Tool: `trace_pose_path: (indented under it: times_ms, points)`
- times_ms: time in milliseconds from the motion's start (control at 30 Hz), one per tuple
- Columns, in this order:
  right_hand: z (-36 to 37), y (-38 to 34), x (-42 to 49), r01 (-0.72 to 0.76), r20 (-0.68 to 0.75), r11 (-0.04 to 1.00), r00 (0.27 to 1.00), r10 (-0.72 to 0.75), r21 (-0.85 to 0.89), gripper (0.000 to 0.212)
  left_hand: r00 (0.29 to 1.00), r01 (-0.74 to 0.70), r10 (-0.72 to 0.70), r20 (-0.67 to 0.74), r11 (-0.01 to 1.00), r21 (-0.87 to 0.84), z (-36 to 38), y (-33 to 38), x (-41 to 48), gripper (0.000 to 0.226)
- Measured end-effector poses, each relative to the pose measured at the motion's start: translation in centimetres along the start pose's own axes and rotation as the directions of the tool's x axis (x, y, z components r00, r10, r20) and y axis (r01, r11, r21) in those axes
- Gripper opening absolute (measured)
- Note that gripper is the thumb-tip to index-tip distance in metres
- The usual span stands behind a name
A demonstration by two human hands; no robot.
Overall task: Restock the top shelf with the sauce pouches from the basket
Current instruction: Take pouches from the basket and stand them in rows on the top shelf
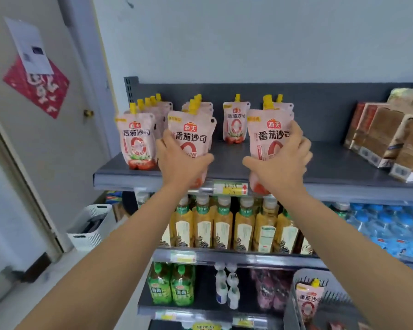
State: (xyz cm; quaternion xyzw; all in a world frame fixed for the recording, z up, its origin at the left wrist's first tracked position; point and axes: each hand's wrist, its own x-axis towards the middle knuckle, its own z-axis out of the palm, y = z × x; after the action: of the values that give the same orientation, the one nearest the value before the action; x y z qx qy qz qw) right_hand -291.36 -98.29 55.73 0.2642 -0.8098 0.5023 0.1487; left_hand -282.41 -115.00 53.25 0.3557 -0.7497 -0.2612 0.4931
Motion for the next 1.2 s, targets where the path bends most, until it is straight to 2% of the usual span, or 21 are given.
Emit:
trace_pose_path:
  times_ms: [133, 300, 567, 833, 1200]
  points:
    - [3.4, -0.1, 4.3, -0.020, 0.003, 0.994, 1.000, 0.020, 0.112, 0.110, 0.995, 0.087, -0.090, -0.048, 0.995, -0.056, 4.0, -1.0, 4.3, 0.102]
    - [7.4, 0.9, 7.6, -0.059, 0.049, 0.961, 0.998, 0.047, 0.270, 0.107, 0.991, 0.124, -0.127, -0.051, 0.991, -0.058, 7.8, -3.1, 8.3, 0.098]
    - [11.6, 1.9, 9.1, -0.023, 0.071, 0.977, 0.997, 0.008, 0.213, 0.115, 0.994, 0.107, -0.110, -0.024, 0.990, -0.086, 10.3, -5.8, 12.0, 0.097]
    - [15.2, 0.8, 8.3, -0.054, 0.050, 0.978, 0.998, 0.045, 0.203, 0.116, 0.991, 0.096, -0.081, 0.104, 0.984, -0.152, 11.1, -6.5, 13.4, 0.104]
    - [17.0, -0.2, 6.2, 0.027, -0.054, 0.988, 0.998, -0.019, 0.153, 0.115, 0.993, 0.067, -0.042, 0.114, 0.974, -0.217, 11.8, -5.4, 11.7, 0.085]
